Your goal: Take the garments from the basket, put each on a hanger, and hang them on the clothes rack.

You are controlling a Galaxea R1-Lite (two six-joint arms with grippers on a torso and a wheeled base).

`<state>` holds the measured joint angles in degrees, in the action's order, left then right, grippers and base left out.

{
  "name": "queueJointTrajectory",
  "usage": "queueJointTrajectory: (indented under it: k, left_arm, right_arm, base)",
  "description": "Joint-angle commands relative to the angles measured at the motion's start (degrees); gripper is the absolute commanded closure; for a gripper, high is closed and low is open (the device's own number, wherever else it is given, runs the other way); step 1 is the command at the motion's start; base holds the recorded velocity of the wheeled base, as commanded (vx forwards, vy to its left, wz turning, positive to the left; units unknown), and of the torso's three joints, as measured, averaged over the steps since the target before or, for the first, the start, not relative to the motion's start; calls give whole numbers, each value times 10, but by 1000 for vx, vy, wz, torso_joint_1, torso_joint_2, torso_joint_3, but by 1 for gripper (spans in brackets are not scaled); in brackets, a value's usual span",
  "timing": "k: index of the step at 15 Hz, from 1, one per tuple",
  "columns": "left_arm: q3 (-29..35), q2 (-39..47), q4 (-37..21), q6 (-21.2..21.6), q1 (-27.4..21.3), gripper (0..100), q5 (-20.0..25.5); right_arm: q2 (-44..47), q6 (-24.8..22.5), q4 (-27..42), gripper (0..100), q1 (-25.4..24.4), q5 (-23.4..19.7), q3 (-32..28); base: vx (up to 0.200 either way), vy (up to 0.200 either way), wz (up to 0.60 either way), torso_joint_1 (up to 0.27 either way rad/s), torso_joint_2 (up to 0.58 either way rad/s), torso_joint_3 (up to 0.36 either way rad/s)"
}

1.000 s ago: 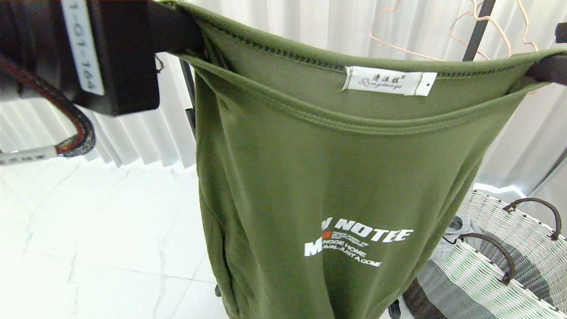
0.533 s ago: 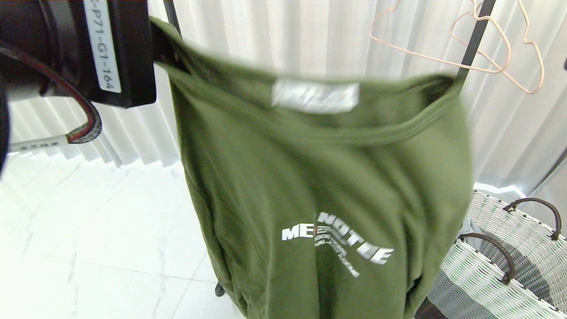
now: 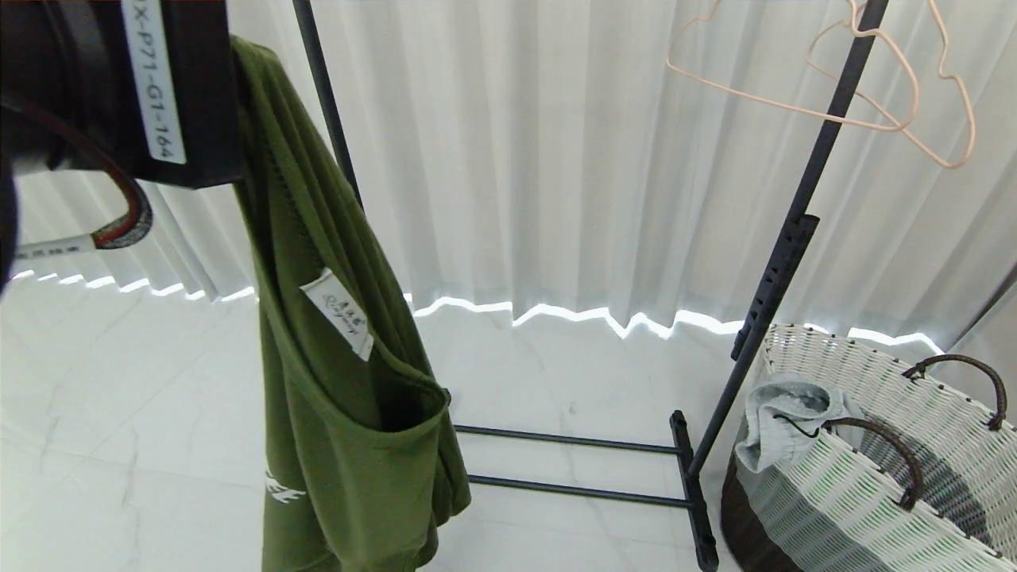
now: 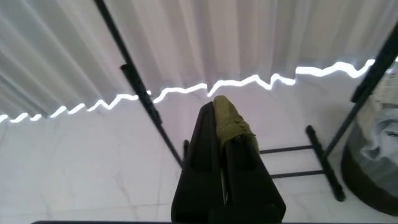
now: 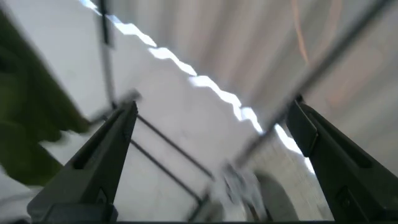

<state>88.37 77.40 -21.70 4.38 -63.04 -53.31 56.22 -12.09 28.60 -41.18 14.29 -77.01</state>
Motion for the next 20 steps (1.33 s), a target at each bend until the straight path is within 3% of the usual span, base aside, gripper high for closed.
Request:
queueJointTrajectory:
  k: [1,4,7,15,20]
  left_arm:
    - [-17,-31,0,22,21,100,-1]
    - [-48,-56,1,28,29,100,-1]
    - [-50,-56,1,28,29,100,0]
    - [-52,-53,1,28,29,100,0]
    - [-63,-56,0,30,29,100,0]
  right_arm:
    - [-8,5,103,0,184,-11,5]
    - [-8,1,107,0,265,-7,44]
    - [-8,1,107,0,302,2,72]
    - [-8,5,105,0,314,2,78]
    - [-9,5,103,0,314,2,78]
  base:
    - [0,0,0,0,0,0]
    - [0,0,0,0,0,0]
    - [0,0,0,0,0,0]
    - [0,0,0,5,-16,-10]
    - [0,0,0,89,-337,-266]
